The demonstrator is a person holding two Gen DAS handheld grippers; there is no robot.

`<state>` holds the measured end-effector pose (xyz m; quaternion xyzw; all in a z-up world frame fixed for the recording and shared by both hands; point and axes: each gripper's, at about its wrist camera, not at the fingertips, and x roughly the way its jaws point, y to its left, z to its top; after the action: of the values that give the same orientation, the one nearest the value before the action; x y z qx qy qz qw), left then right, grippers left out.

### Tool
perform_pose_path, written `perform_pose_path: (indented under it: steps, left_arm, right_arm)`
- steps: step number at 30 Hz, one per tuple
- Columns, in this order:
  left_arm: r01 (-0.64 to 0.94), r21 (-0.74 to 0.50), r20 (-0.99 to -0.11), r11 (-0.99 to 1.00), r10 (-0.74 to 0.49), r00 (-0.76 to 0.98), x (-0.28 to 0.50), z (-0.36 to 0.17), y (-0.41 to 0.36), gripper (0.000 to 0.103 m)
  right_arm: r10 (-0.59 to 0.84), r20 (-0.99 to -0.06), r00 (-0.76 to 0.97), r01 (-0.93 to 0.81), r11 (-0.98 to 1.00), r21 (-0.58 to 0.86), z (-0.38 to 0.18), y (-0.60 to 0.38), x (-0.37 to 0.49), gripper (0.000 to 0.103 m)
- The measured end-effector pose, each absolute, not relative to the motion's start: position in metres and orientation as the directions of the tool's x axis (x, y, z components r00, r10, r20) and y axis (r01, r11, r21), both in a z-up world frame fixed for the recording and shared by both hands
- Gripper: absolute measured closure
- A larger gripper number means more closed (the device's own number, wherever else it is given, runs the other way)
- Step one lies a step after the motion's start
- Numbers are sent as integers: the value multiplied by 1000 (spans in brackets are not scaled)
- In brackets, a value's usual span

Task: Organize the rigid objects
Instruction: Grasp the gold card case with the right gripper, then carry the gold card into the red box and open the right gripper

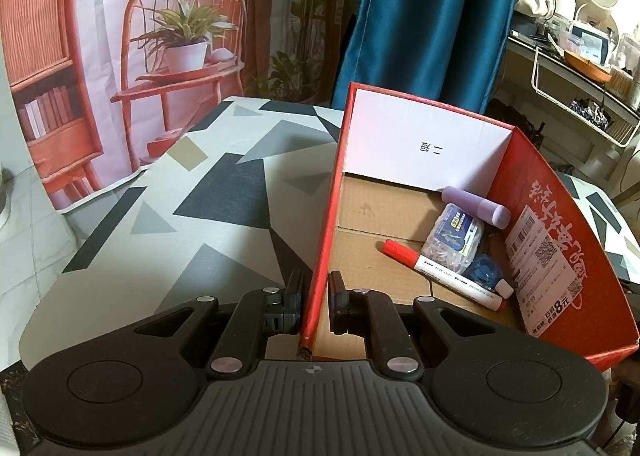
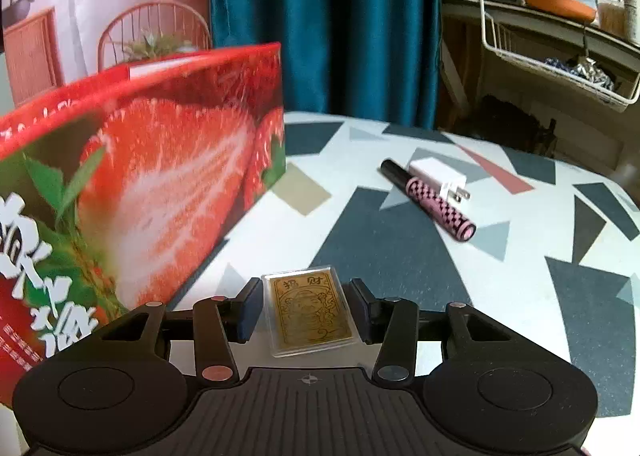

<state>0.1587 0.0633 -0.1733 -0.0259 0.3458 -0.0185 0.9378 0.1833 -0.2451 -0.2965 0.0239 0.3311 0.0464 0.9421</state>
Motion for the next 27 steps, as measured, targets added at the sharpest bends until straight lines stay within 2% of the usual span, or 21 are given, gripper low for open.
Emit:
perform_pose_path:
  steps: [9,18,21,27]
  left_arm:
    - [16,-64,-647,998,-54,761,160,-173,64,90]
    - [16,-63,-645,998,-53,762,159,-174,63,90]
    - [15,-63,-644,998,-53,763,159,-174,64,90]
    - [20,-71,-644,997,-61,763,159,-174,65,91]
  right_arm:
    - [121,-509,853,-72,991,115,-254,-256,184,60]
    - [229,-362,904,-212,973,86,-191,-234,195,60]
    - [283,-357,890,-286,957,48,-179,-217,203,60]
    - [356,-413,838,-406,913,-37,-179,-179,214,60]
